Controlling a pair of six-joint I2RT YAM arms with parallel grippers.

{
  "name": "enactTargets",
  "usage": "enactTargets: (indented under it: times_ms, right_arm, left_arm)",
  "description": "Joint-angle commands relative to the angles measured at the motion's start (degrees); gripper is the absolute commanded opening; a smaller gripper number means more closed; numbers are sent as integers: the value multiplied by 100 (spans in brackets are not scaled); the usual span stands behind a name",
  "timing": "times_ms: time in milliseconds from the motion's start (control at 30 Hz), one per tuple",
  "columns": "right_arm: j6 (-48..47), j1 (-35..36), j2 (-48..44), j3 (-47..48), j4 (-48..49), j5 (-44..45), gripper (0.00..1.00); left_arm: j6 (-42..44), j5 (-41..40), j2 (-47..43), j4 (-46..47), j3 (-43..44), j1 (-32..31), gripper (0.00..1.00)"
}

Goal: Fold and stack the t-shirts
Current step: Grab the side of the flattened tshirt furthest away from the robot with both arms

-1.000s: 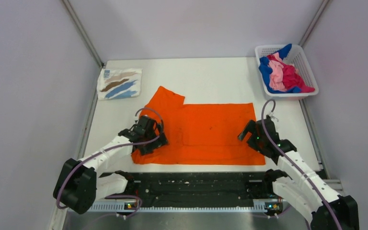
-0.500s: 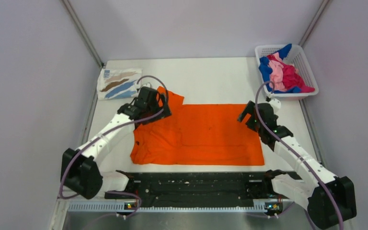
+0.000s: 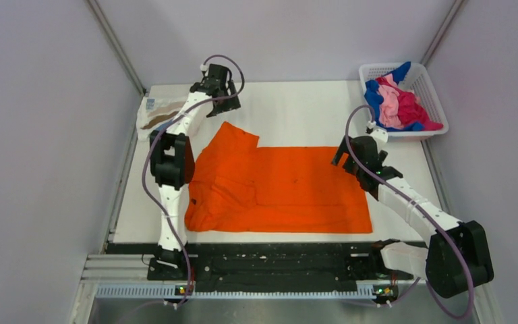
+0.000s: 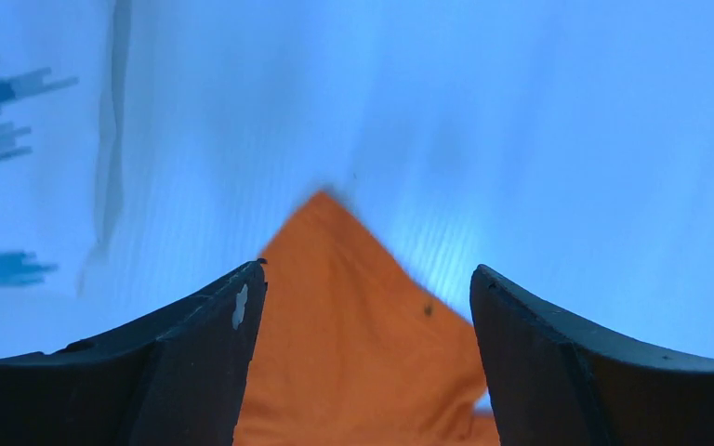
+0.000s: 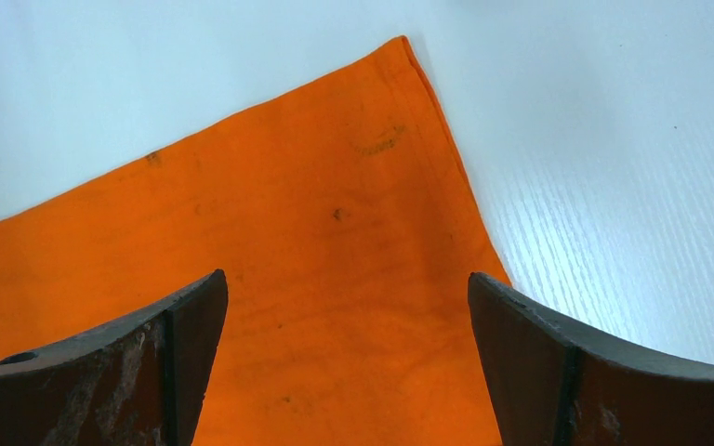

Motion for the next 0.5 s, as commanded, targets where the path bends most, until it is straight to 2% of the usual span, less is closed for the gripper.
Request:
enactTargets:
  times_ms: [0,233,333,467]
  right_arm:
    - [-262,11,76,211,211,233,99]
    - [-255,-7,227,217,162,234,99]
    - [-243,-8,268,223,139,183,99]
    - [-238,-5,301,202,124,89,99]
  left_arm:
    - [746,-183,849,-757,1338,137,84]
    - [959,-197,1289,-708,1326,160,72]
    - [936,-215,1376,-605,1197,165,62]
    - [839,-220,1543,-558,1218,169,57]
